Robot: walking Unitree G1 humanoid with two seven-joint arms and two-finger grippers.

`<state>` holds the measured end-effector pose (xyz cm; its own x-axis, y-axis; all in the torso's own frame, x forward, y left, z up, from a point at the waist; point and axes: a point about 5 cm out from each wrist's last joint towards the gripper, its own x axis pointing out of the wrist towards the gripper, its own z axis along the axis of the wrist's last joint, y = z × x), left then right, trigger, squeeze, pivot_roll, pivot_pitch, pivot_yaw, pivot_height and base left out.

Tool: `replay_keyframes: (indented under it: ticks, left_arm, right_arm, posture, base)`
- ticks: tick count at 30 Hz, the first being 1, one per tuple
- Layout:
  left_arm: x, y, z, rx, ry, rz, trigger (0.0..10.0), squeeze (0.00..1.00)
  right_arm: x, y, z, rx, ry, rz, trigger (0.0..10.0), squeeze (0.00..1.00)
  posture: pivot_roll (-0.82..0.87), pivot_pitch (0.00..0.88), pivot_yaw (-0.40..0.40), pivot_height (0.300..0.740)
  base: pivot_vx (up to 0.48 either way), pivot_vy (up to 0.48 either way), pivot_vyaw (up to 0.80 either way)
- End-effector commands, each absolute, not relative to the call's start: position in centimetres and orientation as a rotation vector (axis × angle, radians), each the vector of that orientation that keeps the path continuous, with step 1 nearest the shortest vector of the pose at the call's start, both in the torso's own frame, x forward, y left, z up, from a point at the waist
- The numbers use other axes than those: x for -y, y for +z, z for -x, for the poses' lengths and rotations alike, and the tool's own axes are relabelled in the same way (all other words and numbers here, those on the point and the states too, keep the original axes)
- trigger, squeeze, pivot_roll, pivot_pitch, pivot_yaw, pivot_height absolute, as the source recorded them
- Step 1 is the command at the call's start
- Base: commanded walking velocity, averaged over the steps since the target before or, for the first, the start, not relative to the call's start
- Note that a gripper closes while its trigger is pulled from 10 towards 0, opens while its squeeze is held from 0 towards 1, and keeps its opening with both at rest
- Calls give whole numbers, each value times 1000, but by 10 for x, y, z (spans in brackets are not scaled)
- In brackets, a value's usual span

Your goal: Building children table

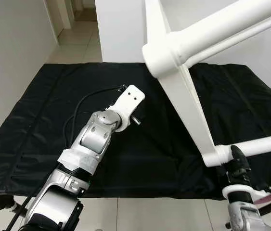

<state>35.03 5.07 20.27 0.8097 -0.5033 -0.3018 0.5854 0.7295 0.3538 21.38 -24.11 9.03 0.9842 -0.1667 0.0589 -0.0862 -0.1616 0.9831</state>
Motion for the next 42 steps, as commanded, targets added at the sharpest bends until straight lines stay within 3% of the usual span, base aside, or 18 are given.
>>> replay_keyframes:
  ticks: [1, 11, 13, 18, 26, 27, 29, 30, 31, 33, 35, 37, 42]
  left_arm:
    - [-51, 210, -352, -154, -562, -480, 10000, 0]
    - [-52, 209, -352, -151, -560, -487, 10000, 0]
    - [-53, 208, -351, -151, -556, -496, 10000, 0]
    - [-53, 207, -350, -153, -556, -502, 10000, 0]
    - [-54, 208, -350, -152, -556, -508, 10000, 0]
    - [-54, 208, -350, -153, -552, -504, 10000, 0]
    - [-54, 208, -350, -153, -552, -504, 10000, 0]
    - [-54, 208, -350, -153, -551, -502, 10000, 0]
    - [-54, 208, -350, -153, -551, -502, 10000, 0]
    - [-54, 208, -350, -153, -548, -502, 10000, 0]
    - [-54, 208, -350, -153, -548, -502, 10000, 0]
    - [-54, 208, -350, -154, -544, -503, 10000, 0]
    - [-55, 208, -350, -154, -541, -501, 10000, 0]
  right_arm:
    - [216, 79, -222, 162, -75, -1917, 10000, 0]
    - [202, 85, -224, 218, 20, -2029, 10000, 0]
    - [205, 89, -221, 382, 76, -2164, 10000, 0]
    - [219, 79, -219, 538, 14, -2226, 10000, 0]
    - [214, 73, -225, 451, 13, -2211, 10000, 0]
    - [202, 84, -231, 246, 115, -1963, 10000, 0]
    - [202, 84, -231, 246, 115, -1963, 10000, 0]
    - [193, 88, -234, 124, 162, -1805, 10000, 0]
    - [193, 88, -234, 124, 162, -1805, 10000, 0]
    - [184, 95, -232, -39, 279, -1549, 10000, 0]
    - [184, 95, -232, -39, 279, -1549, 10000, 0]
    - [179, 104, -227, -124, 378, -1387, 10000, 0]
    - [175, 112, -223, -162, 452, -1289, 10000, 0]
  posture:
    - [-39, 0, 19, 740]
    - [-29, 0, 11, 740]
    - [-28, 0, 12, 740]
    - [-18, 0, 16, 740]
    - [-12, 0, 14, 740]
    - [-17, 0, 9, 740]
    - [-17, 0, 9, 740]
    - [-17, 0, 9, 740]
    - [-17, 0, 9, 740]
    - [-17, 0, 1, 740]
    - [-17, 0, 1, 740]
    - [-23, 0, 0, 740]
    - [-23, 0, 0, 740]
  base:
    - [0, 0, 0]
    - [0, 0, 0]
    - [0, 0, 0]
    - [0, 0, 0]
    - [0, 0, 0]
    - [0, 0, 0]
    - [0, 0, 0]
    - [0, 0, 0]
    - [0, 0, 0]
    - [0, 0, 0]
    - [0, 0, 0]
    - [0, 0, 0]
    - [0, 0, 0]
